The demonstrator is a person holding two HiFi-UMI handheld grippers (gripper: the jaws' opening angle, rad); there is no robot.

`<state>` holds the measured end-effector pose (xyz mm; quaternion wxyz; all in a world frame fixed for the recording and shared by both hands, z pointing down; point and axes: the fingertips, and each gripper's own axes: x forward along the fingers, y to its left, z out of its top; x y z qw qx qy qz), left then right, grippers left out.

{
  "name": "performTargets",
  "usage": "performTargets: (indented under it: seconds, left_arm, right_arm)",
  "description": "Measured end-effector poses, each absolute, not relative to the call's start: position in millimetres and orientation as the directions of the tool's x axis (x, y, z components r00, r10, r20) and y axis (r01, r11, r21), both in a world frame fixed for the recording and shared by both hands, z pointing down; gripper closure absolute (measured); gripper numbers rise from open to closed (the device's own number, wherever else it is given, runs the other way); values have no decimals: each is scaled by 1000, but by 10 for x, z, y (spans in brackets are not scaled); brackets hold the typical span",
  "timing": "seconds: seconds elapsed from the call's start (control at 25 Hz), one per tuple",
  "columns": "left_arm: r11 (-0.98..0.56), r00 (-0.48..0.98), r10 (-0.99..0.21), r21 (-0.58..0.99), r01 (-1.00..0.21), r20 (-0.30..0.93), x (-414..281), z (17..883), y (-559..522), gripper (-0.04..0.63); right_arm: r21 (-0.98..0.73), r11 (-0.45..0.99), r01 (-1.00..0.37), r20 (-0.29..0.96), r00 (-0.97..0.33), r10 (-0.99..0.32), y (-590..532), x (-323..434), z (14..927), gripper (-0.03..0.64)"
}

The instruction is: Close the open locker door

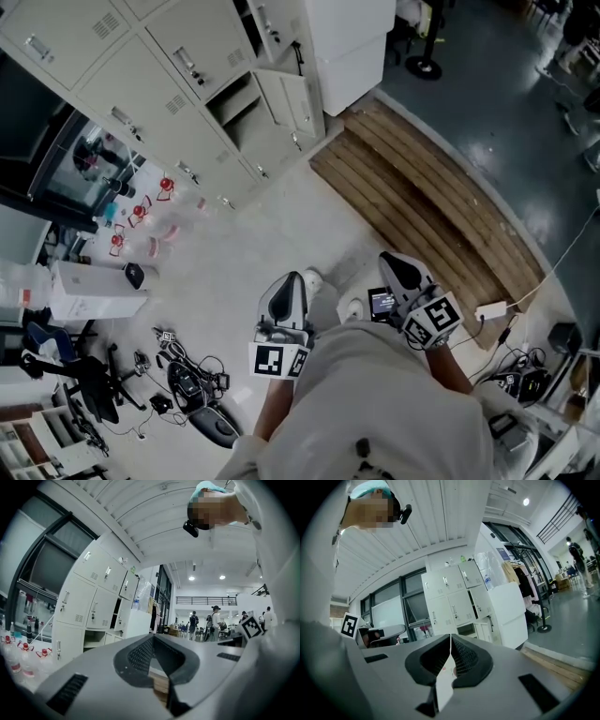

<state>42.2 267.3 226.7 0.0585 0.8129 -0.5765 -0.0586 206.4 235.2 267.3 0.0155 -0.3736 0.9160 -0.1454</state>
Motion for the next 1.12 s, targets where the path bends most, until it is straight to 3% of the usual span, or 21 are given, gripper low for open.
performTargets:
  seconds: [0.68,1.12]
  left_arm:
    - [-406,405,-913,208,-890,-51,67,2291,918,588]
    - [-402,394,-915,192,-895,-82,-657,2231,-48,588]
  right_arm:
    - [-248,648,-720,118,-686,-718,709,1632,2632,588]
    - [-186,697,-693,135,-720,-680,-247,953,2633,589]
